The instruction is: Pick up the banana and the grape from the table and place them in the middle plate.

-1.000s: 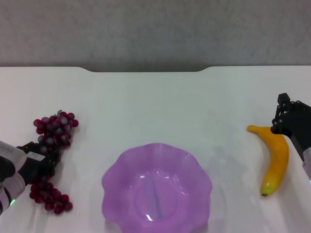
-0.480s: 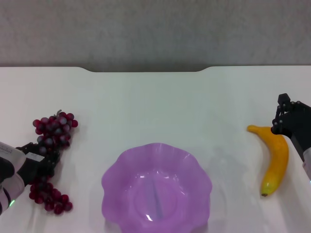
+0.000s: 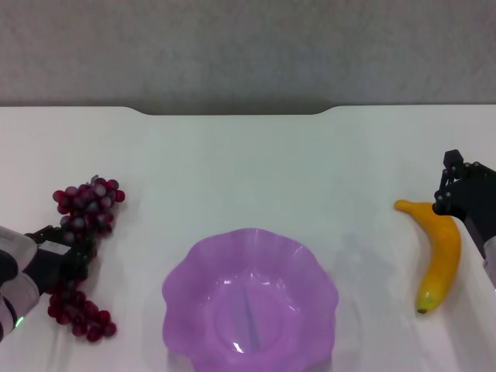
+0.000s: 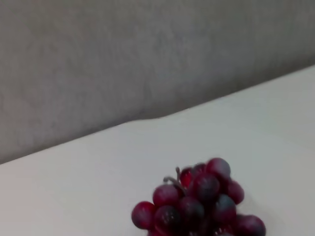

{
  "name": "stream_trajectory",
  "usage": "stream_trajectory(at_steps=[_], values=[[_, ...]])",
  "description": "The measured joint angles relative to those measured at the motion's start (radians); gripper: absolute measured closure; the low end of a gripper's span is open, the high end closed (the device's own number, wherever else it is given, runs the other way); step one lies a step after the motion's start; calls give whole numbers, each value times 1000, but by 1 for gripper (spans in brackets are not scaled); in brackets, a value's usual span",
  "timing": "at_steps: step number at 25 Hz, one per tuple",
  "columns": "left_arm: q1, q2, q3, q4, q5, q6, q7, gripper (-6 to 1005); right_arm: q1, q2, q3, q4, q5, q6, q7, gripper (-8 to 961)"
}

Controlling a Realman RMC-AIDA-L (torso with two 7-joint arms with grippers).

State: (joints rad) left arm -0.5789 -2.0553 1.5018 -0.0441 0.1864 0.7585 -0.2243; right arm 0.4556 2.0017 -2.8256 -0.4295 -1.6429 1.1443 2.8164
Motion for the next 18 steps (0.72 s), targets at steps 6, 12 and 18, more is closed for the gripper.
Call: stream_trajectory(at_steps=[6, 12, 18], values=[[9, 4, 0, 1, 0, 93, -55, 623, -1, 0, 0, 0, 0, 0, 0, 954], [42, 6, -3, 1, -11, 207, -68, 645, -3, 0, 0, 0, 0, 0, 0, 954], [61, 8, -3, 1, -16, 297, -69, 693, -3, 0, 0, 0, 0, 1, 0, 953]])
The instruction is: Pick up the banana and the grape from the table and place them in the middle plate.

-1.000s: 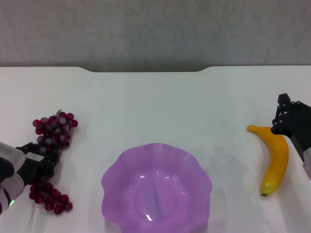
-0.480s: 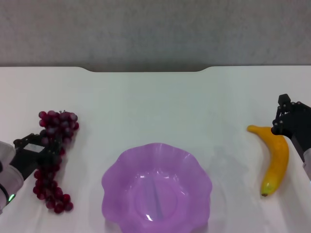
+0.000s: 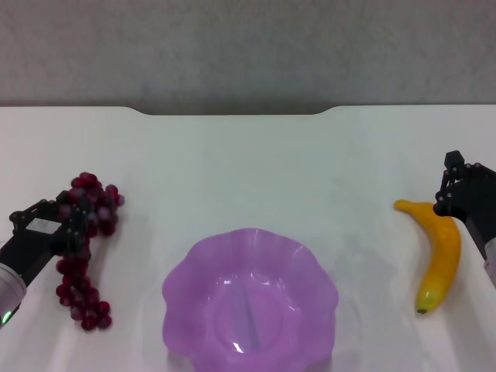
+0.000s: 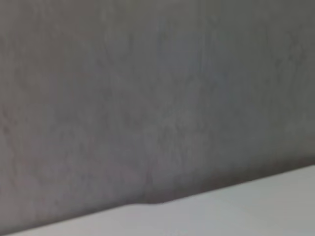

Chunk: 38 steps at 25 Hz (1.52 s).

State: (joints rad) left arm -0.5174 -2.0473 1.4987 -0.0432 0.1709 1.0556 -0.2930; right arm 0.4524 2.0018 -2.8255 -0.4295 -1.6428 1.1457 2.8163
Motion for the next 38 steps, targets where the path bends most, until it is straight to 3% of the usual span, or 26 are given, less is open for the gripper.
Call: stream_trajectory(at_steps=[12, 25, 38], values=[[22, 0, 0, -7, -1, 128, -18, 776, -4, 0, 0, 0, 0, 0, 0, 951], [30, 3, 0, -5, -1, 202, -37, 782, -3, -1, 0, 0, 0, 2, 0, 950], [37, 14, 12, -6, 16, 385, -127, 788, -7, -2, 0, 0, 0, 1, 0, 948]])
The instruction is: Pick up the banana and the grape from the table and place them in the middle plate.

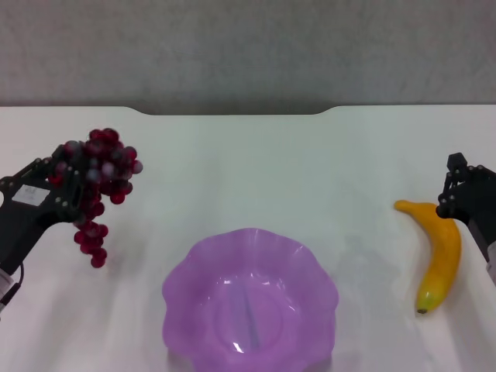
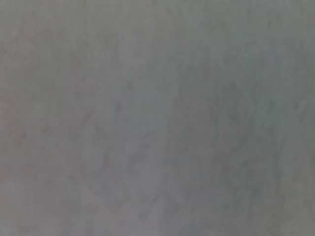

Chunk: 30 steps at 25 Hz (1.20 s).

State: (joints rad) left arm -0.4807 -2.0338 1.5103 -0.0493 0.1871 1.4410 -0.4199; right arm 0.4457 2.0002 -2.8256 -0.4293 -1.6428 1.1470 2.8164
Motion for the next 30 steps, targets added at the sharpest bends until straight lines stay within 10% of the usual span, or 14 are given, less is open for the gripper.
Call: stream_trajectory(at_steps=[16, 30], values=[[-1, 8, 153, 9, 135, 297, -50, 790, -13, 0, 5, 4, 0, -1, 0, 946], [-77, -1, 326, 15, 218, 247, -29, 789, -13, -2, 8, 3, 0, 0, 0, 944]])
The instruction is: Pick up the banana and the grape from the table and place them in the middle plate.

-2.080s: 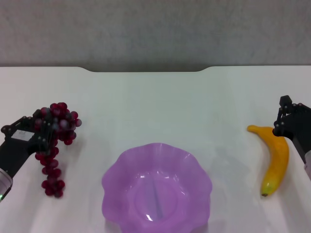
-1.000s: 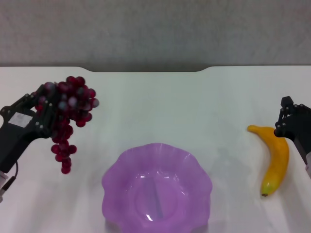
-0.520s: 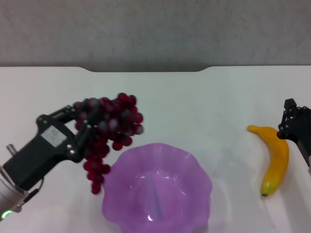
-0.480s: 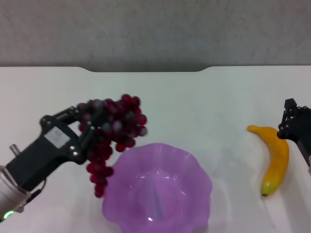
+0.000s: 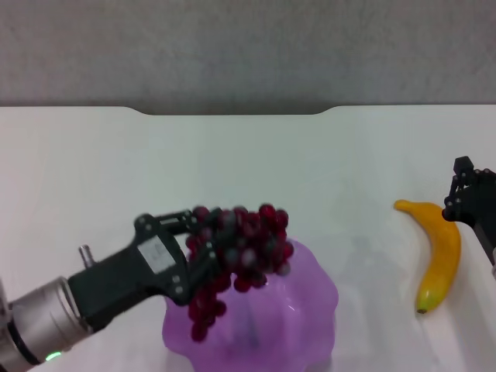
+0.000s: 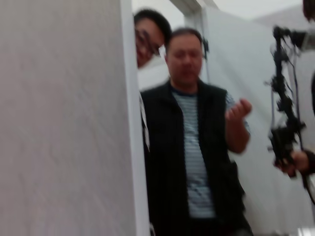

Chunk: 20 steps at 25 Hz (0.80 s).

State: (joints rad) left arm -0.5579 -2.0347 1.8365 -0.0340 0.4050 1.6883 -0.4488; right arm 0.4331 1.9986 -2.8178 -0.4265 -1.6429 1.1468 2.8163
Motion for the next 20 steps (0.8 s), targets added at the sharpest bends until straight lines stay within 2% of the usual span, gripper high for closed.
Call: stream_trajectory(at_steps=[9, 14, 20], values=[[-45, -9, 177, 6, 2, -143, 0, 790, 4, 0, 2, -1, 0, 1, 0, 943], [-56, -10, 192, 23, 9, -200, -8, 792, 7, 0, 2, -3, 0, 1, 0, 942], [-54, -11, 193, 68, 44, -300, -12, 729, 7, 0, 2, -3, 0, 1, 0, 941]])
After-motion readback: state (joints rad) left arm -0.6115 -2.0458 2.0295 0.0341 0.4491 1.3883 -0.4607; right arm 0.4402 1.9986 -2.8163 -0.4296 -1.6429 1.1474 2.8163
